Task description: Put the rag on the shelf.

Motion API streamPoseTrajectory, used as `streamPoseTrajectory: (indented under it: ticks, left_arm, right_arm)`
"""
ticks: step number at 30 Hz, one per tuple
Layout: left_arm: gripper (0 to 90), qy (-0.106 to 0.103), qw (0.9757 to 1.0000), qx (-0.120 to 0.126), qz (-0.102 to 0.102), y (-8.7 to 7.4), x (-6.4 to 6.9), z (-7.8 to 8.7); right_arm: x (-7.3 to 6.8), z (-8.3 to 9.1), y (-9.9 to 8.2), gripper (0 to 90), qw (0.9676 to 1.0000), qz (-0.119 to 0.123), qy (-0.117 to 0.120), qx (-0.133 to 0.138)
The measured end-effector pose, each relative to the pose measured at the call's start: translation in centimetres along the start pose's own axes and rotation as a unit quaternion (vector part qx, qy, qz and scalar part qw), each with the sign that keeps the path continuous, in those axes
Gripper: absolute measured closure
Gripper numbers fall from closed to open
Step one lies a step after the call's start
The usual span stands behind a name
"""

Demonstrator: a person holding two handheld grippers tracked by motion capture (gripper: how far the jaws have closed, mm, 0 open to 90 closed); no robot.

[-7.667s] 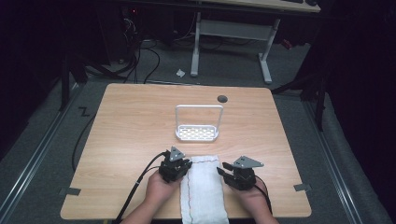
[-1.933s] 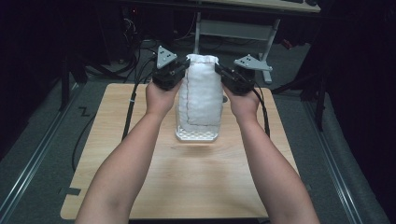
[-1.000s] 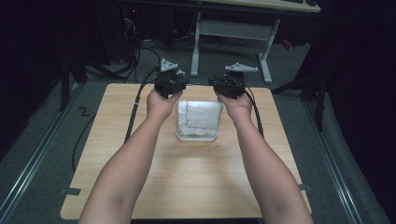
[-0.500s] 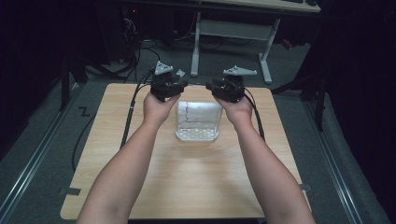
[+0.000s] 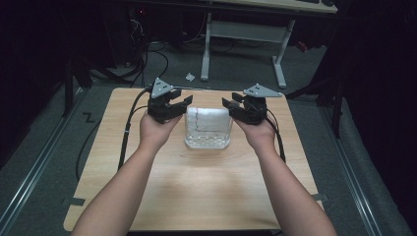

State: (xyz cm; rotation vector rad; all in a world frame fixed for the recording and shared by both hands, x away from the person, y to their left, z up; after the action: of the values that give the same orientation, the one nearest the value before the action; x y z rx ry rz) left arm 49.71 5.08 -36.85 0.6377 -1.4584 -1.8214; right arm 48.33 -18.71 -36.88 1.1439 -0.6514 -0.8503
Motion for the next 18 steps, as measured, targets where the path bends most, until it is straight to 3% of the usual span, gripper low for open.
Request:
streamPoseTrajectory:
  ticks: [5, 9, 15, 17, 18]
  left_arm:
    - [49.2, 0.000, 0.9999, -0.002, -0.011, -1.0, 0.4, 2.6]
    - [47.1, -0.023, 0.9997, -0.004, 0.002, -2.9, 0.7, 4.7]
    - [39.8, -0.041, 0.9982, -0.039, 0.018, -8.4, 1.7, 7.3]
    - [39.4, -0.037, 0.9979, -0.053, 0.010, -10.3, 2.1, 7.9]
    - [38.7, -0.037, 0.9975, -0.059, 0.008, -11.2, 2.3, 8.1]
  right_arm:
    - [-0.5, 1.5, -0.5, 52.4, 0.9999, 0.013, -0.006, -0.001]
    - [-1.2, 3.6, -1.6, 51.2, 0.9999, 0.017, -0.002, 0.002]
    - [-2.2, 5.8, -4.7, 46.9, 0.9992, 0.037, -0.005, -0.015]
    - [-2.5, 6.2, -5.7, 46.0, 0.9992, 0.034, -0.004, -0.021]
    - [-2.8, 6.7, -7.2, 45.3, 0.9990, 0.033, -0.003, -0.032]
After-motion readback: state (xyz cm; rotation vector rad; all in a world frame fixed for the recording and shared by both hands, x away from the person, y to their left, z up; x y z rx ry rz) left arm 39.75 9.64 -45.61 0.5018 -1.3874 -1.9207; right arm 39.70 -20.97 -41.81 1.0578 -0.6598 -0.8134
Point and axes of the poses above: each handheld gripper's, and its own axes: z roughly backward along the jaws, y roughly out of its top, x roughly to its right, the point moved 4 cm from there along -z, roughly forward along the jaws, and after that the axes turned 2 degrees about x, right-handed, at the moved point
